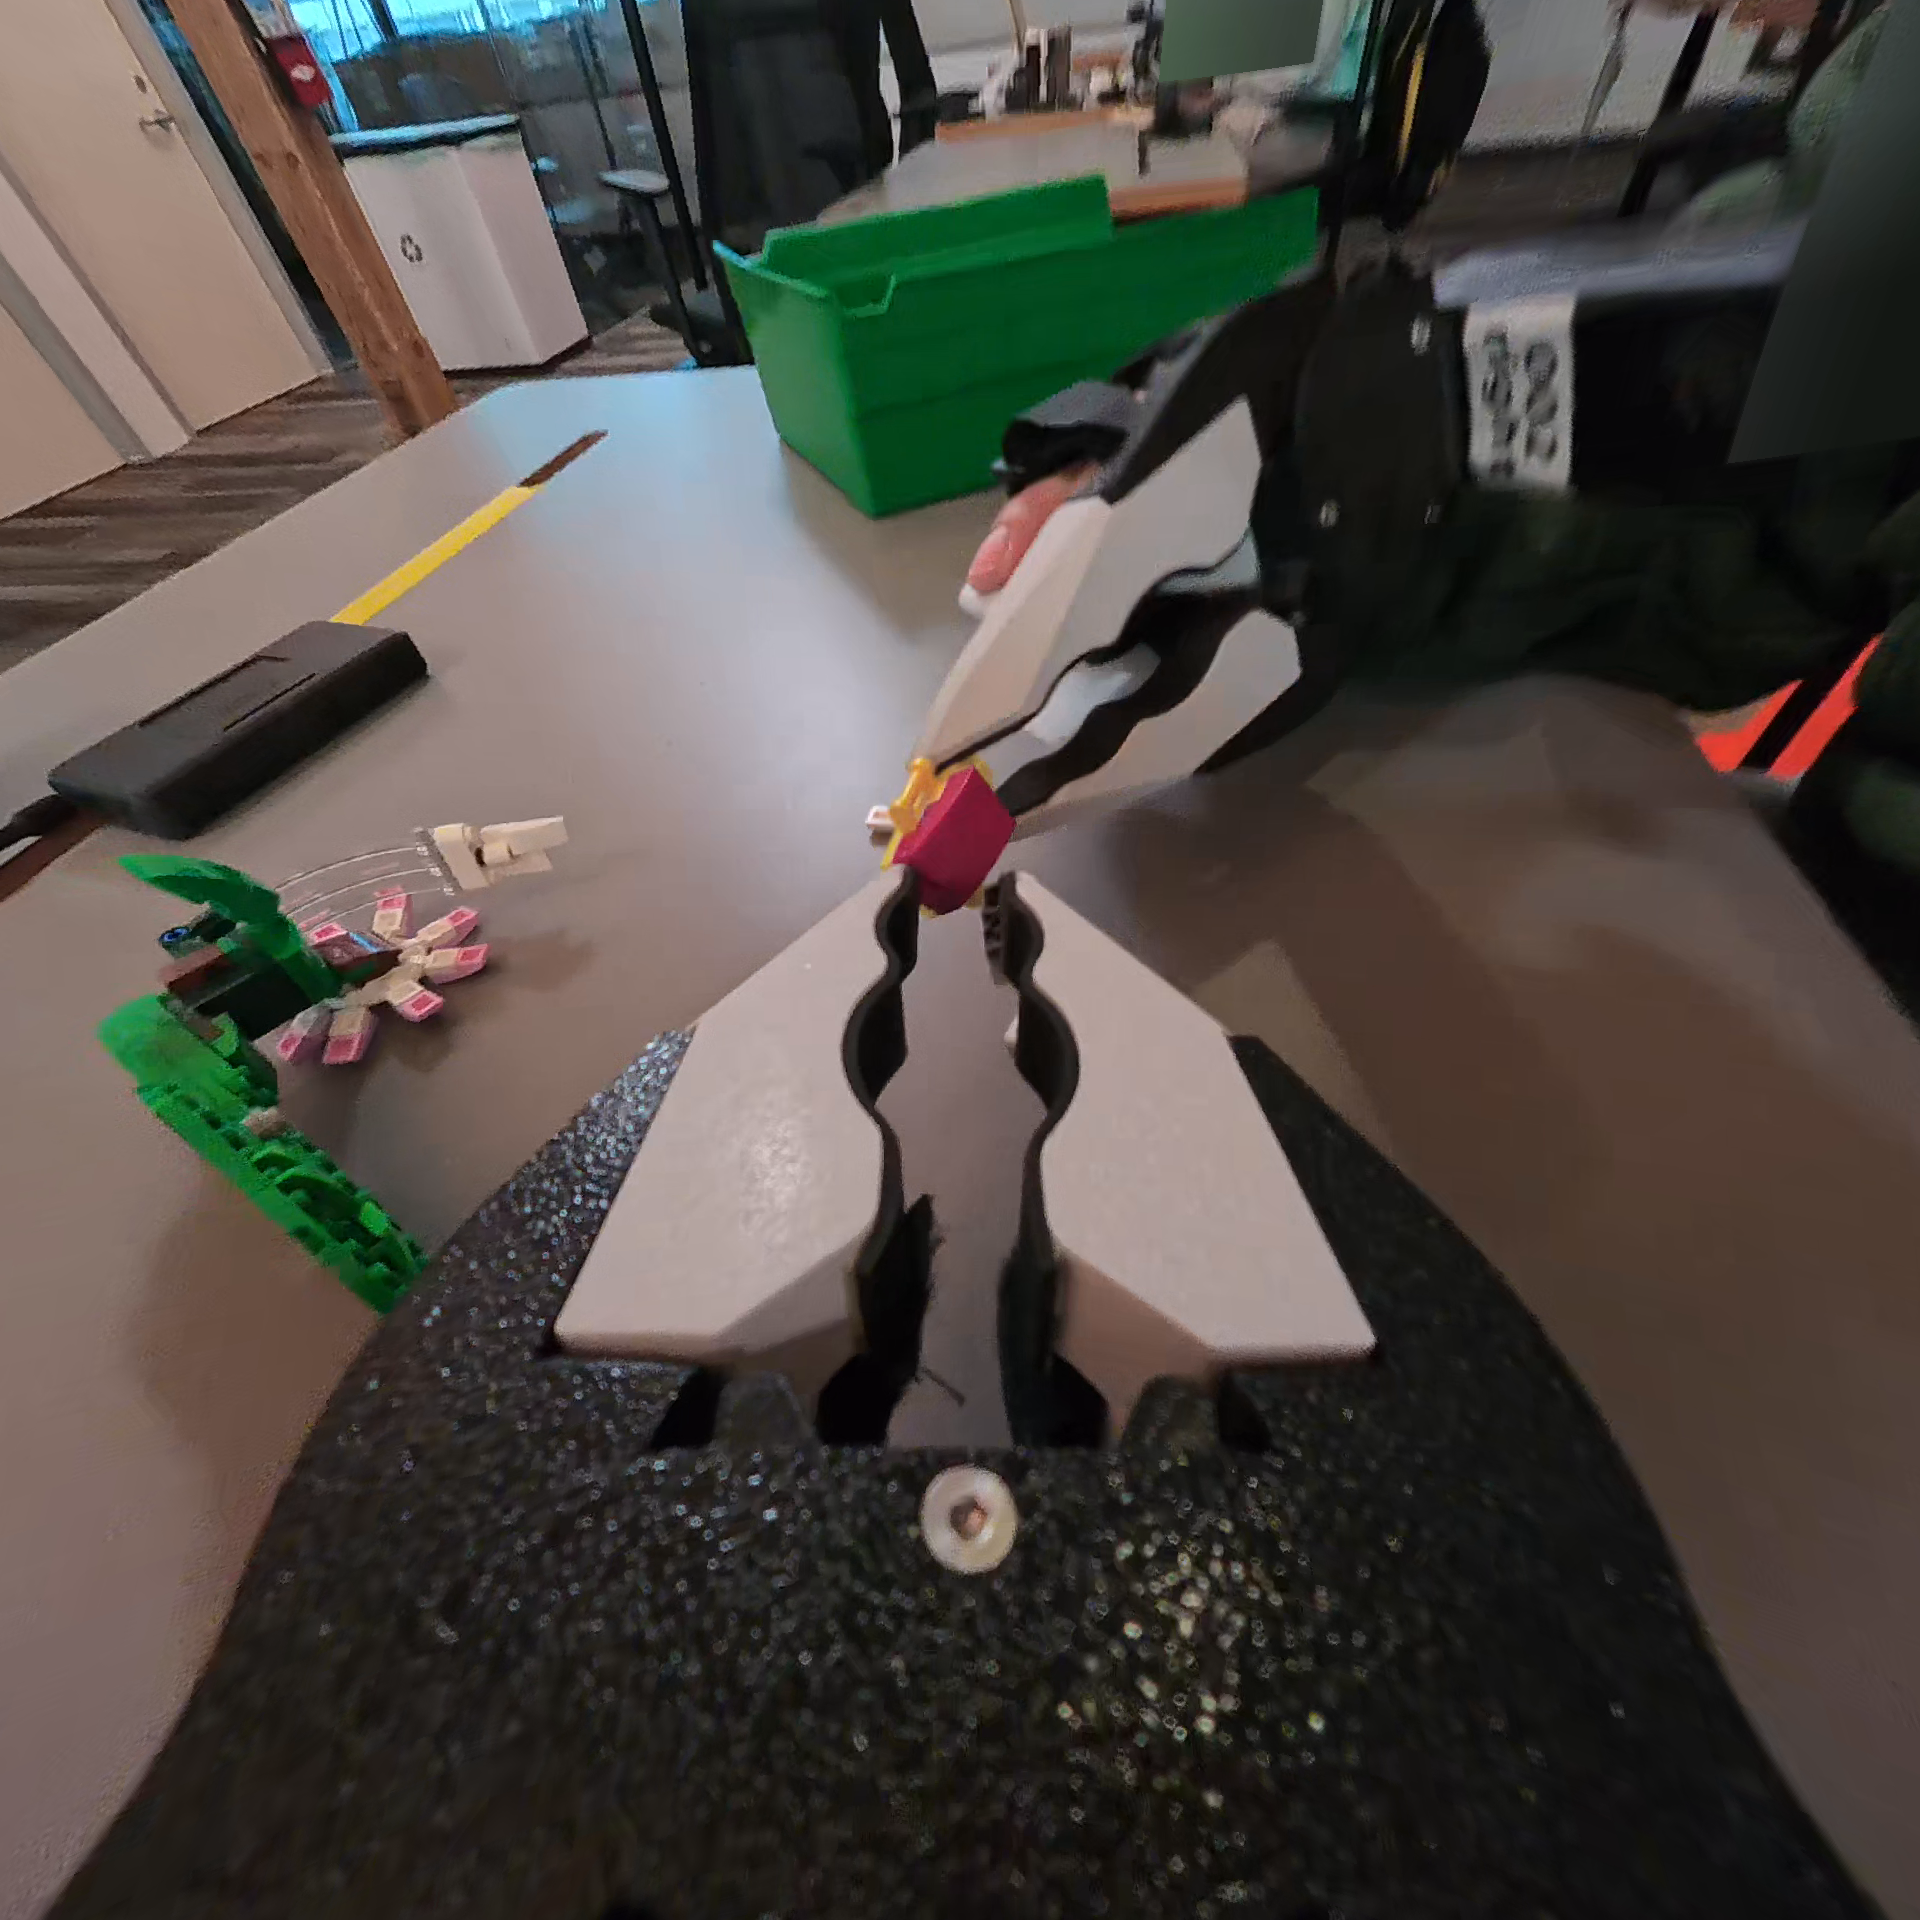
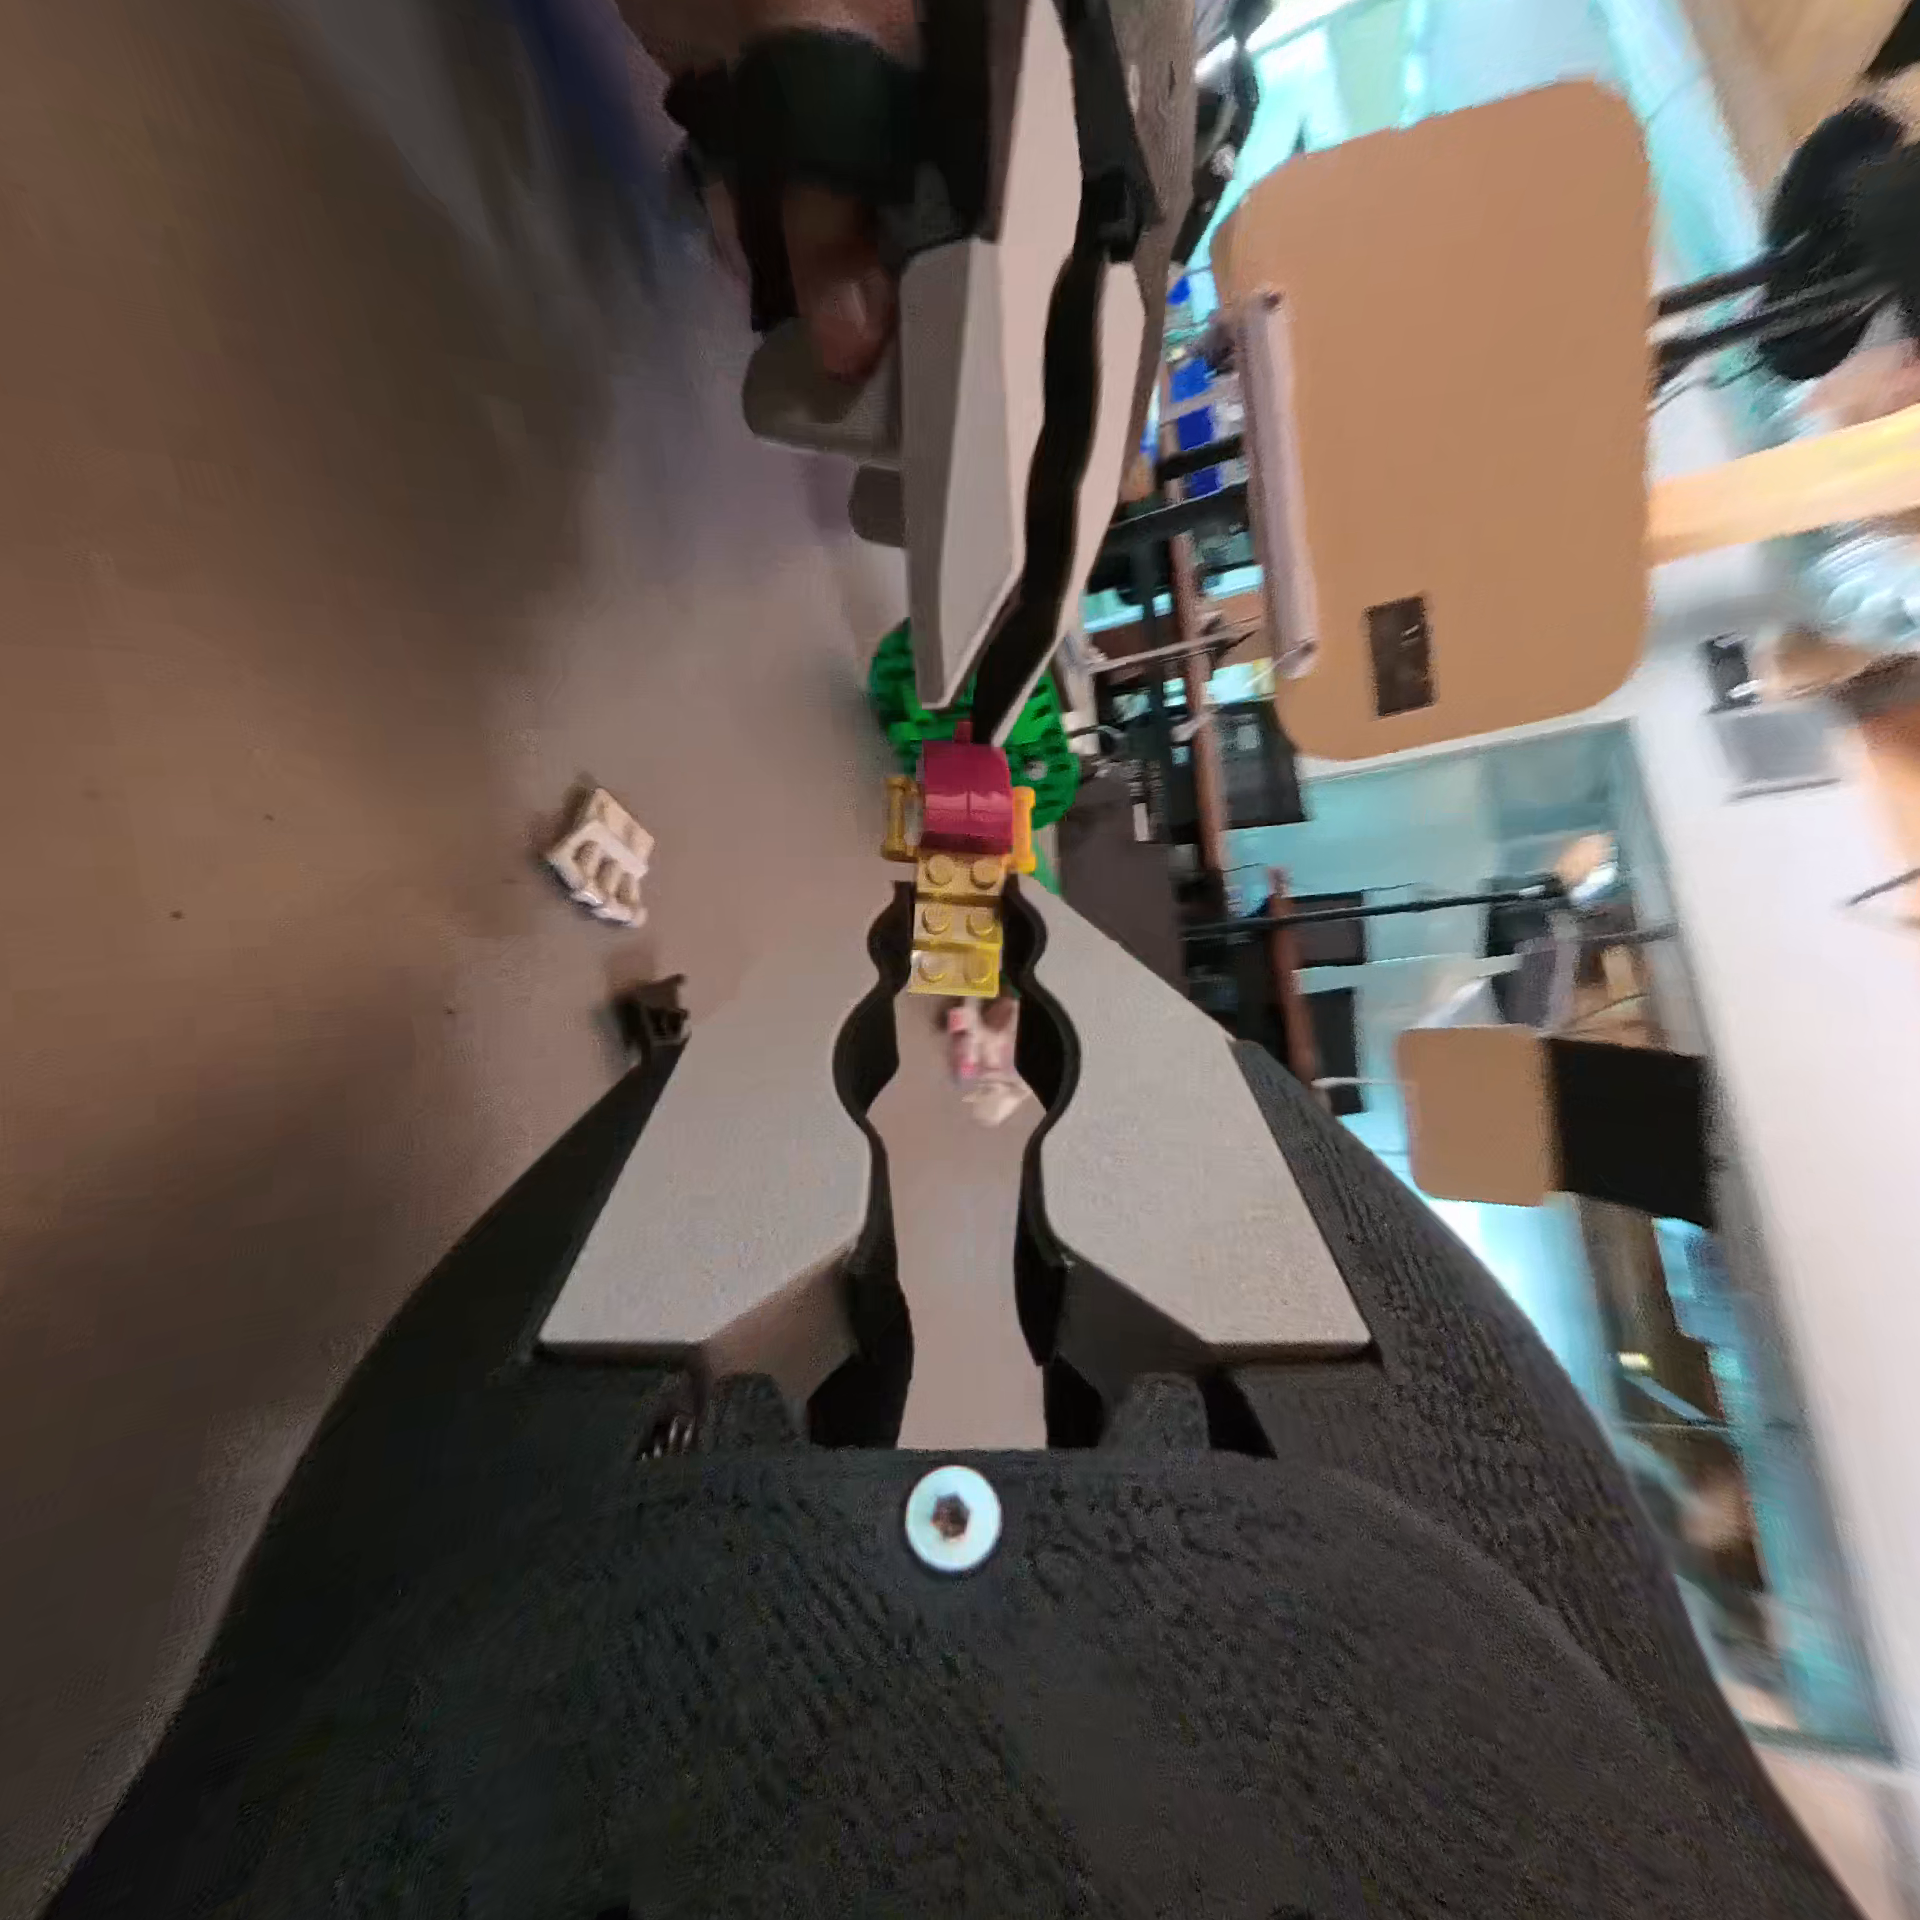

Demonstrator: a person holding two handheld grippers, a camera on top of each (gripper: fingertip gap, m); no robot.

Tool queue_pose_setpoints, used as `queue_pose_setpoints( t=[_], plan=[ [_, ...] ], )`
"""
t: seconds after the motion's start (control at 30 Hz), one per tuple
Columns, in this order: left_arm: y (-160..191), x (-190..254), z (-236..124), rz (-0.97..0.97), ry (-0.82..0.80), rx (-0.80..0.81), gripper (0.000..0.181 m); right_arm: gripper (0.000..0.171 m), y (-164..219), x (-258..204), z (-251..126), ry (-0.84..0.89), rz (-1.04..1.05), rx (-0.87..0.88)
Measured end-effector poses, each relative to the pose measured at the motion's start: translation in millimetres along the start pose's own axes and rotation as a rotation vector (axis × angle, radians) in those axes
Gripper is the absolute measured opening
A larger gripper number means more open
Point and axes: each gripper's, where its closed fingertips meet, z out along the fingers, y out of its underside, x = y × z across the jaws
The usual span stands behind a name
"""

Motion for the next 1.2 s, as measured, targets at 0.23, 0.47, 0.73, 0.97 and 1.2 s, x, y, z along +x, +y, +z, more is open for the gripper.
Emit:
queue_pose_setpoints(
  t=[0.23, 0.47, 0.73, 0.97, 1.2],
  plan=[
    [-22.7, -0.5, -11.9, -0.105, 0.049, 0.158, 0.010, 0.015, -14.5, 25.8, -12.6, 0.229, -0.240, 0.041],
    [-30.6, 8.4, -11.9, -0.107, 0.100, 0.204, 0.009, 0.015, -20.2, 28.9, -15.9, 0.275, -0.298, 0.056],
    [-37.1, 12.6, -12.9, -0.114, 0.124, 0.241, 0.005, 0.015, -25.2, 31.0, -19.4, 0.296, -0.302, 0.084],
    [-37.8, 13.3, -12.8, -0.017, 0.075, 0.233, 0.003, 0.015, -24.5, 31.4, -20.0, 0.295, -0.287, 0.088],
    [-30.7, 7.4, -9.1, 0.059, -0.001, 0.172, 0.003, 0.015, -14.4, 23.4, -13.7, 0.219, -0.223, 0.055]
  ],
)
